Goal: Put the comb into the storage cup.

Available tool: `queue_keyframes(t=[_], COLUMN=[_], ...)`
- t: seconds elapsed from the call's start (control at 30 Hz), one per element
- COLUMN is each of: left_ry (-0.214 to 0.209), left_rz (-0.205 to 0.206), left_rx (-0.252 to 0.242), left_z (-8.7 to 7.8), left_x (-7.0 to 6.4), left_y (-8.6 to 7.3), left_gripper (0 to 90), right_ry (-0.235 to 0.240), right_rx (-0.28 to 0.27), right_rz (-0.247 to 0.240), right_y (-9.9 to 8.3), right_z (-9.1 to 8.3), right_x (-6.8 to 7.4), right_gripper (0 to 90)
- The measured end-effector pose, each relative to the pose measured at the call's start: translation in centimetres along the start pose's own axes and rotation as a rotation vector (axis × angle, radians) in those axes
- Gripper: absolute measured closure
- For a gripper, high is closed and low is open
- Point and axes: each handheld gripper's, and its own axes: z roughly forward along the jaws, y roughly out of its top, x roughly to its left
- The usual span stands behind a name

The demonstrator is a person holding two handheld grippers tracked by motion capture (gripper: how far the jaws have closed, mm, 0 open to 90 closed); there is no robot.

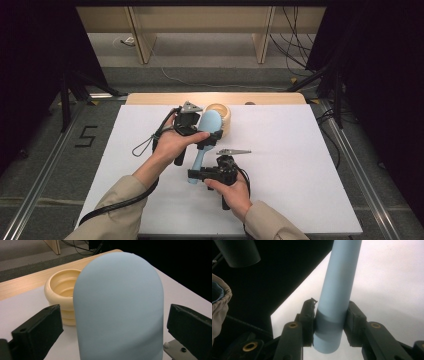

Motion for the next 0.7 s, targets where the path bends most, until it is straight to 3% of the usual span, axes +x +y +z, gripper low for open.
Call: queue_keyframes(t=[0.7], left_ry=[-0.008], left_rz=[-0.014], left_rx=[-0.006], left_z=[0.77], left_x=[-0.08], left_y=[0.70], left_gripper=[0.0], right_ry=[0.000], right_rx=[0.001], right_rz=[-0.003], right_y=[0.03], right_z=[0.02], right_x=[-0.05], right_gripper=[65.0])
